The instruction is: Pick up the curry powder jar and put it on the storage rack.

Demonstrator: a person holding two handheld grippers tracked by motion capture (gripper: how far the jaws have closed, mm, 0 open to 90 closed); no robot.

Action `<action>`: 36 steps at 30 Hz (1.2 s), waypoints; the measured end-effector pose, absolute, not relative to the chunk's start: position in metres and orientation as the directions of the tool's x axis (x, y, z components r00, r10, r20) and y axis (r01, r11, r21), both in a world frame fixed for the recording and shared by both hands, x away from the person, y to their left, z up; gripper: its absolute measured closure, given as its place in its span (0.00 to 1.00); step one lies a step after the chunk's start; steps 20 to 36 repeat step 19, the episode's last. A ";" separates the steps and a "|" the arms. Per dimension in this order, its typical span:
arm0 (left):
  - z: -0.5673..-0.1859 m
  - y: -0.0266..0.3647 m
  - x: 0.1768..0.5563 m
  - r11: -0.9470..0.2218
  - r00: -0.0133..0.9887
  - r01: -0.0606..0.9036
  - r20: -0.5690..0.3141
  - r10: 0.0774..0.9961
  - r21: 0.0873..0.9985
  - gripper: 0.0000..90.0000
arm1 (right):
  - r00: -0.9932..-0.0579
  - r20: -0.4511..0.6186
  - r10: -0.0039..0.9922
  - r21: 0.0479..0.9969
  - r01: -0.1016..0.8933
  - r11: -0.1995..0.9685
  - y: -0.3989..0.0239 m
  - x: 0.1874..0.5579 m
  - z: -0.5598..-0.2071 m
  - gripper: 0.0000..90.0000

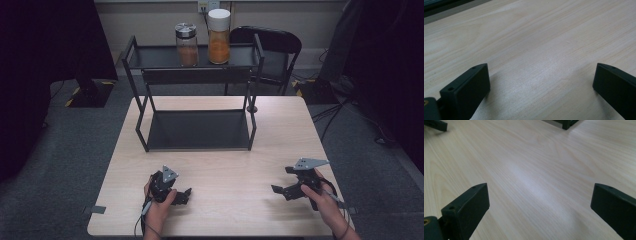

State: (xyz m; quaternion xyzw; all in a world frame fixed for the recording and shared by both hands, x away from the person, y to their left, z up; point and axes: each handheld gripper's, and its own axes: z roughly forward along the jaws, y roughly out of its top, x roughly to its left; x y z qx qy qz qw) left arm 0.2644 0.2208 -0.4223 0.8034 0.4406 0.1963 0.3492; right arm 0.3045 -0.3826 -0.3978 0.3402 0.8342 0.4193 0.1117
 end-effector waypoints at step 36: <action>-0.422 0.218 0.261 -0.353 0.516 0.581 0.004 0.856 0.734 0.00 | -0.741 0.005 0.671 0.714 0.473 0.516 -0.395 0.286 -0.405 0.02</action>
